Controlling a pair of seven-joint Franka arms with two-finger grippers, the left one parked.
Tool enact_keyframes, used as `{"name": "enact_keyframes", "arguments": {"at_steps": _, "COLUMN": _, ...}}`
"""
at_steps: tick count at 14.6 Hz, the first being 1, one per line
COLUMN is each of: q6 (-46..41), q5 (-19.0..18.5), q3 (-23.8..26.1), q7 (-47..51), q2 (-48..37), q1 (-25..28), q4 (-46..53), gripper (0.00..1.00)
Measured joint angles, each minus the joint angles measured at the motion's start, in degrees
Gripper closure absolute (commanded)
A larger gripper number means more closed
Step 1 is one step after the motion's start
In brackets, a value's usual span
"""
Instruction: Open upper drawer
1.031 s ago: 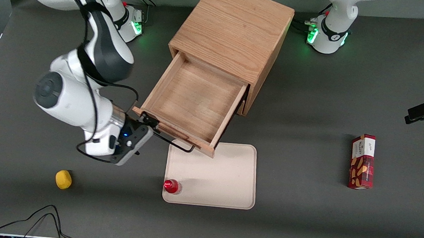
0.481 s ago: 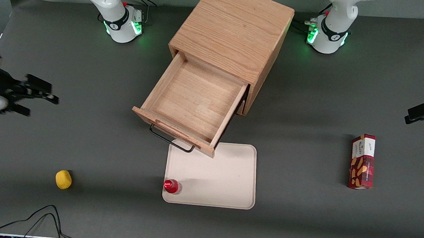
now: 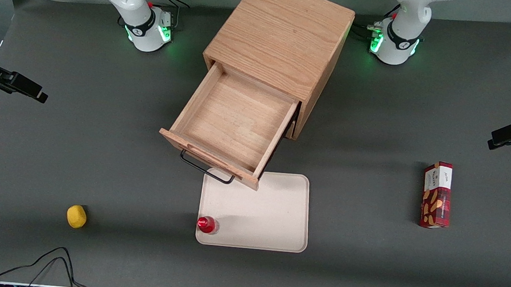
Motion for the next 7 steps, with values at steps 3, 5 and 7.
{"name": "enact_keyframes", "arguments": {"at_steps": 3, "q6": 0.1, "q5": -0.2, "q3": 0.5, "q7": 0.0, "q2": 0.0, "q1": -0.1, "q4": -0.1, "gripper": 0.00}}
{"name": "enact_keyframes", "arguments": {"at_steps": 5, "q6": 0.1, "q5": -1.9, "q3": 1.4, "q7": -0.8, "q2": 0.0, "q1": -0.1, "q4": -0.1, "gripper": 0.00}}
{"name": "enact_keyframes", "arguments": {"at_steps": 7, "q6": 0.1, "q5": -3.4, "q3": 1.9, "q7": -2.0, "q2": 0.0, "q1": -0.1, "q4": -0.1, "gripper": 0.00}}
